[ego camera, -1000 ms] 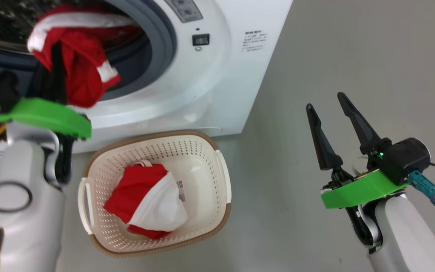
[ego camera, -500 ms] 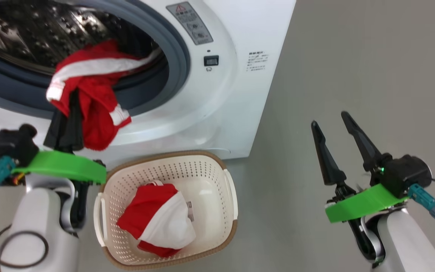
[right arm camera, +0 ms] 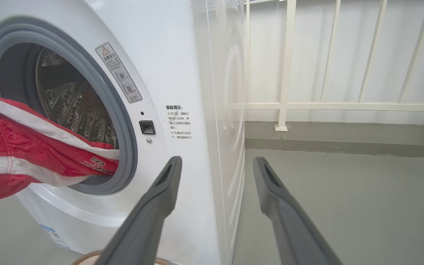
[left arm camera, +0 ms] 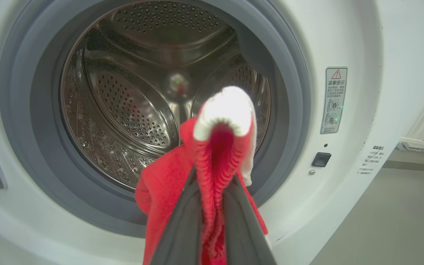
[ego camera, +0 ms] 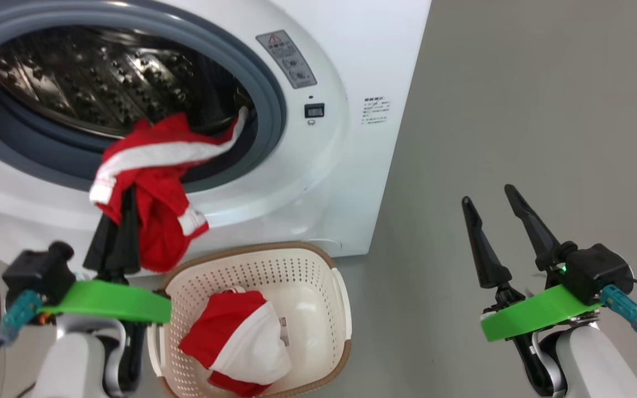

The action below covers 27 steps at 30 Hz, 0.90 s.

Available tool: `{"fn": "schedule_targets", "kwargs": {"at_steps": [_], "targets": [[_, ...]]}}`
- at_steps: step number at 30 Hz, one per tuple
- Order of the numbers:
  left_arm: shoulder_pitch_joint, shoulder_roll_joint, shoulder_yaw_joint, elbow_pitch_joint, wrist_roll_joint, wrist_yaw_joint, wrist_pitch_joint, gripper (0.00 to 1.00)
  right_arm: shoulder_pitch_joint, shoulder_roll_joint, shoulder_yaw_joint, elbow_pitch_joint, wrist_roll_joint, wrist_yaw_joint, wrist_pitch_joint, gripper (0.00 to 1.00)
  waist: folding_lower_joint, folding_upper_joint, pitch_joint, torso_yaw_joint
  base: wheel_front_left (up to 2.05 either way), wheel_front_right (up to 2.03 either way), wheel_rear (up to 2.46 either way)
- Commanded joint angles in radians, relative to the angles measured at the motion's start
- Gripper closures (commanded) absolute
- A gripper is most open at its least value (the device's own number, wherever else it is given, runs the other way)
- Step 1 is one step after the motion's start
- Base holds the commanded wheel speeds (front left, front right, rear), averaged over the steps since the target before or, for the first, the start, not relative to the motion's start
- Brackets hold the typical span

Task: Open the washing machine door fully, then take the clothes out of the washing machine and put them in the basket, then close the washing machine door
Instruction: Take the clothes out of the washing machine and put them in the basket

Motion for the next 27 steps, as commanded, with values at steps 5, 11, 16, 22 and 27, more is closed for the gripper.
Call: {"fn": "schedule_targets", "kwargs": {"at_steps": [5,11,16,22,27], "targets": [[0.062,0.016,0.022,-0.114,-0.008,0.027,0.025,1.0,0.009,0.003,0.012,-0.021,0.019,0.006,-0.006,0.0,0.0,0.0,-0.031,-0.005,0.0,0.0,0.0],[0.143,0.004,0.008,-0.254,-0.016,0.061,0.069,1.0,0.024,0.006,0.004,-0.022,0.021,0.006,-0.006,0.0,0.0,0.0,-0.042,-0.005,0.0,0.0,0.0],[0.207,-0.007,-0.011,-0.335,-0.037,0.081,0.109,1.0,0.029,0.008,-0.002,-0.031,0.02,0.006,-0.006,0.0,0.0,0.0,-0.029,-0.005,0.0,0.0,0.0],[0.222,-0.013,-0.028,-0.275,-0.057,0.086,0.115,1.0,0.015,0.01,0.008,-0.03,0.023,0.006,-0.006,0.0,0.0,0.0,-0.004,-0.022,0.0,0.0,0.0],[0.187,-0.005,-0.065,-0.143,-0.02,0.084,0.101,1.0,-0.011,0.011,0.022,-0.03,0.03,0.006,-0.006,0.0,0.0,0.0,0.025,-0.046,0.0,0.0,0.0]]}}
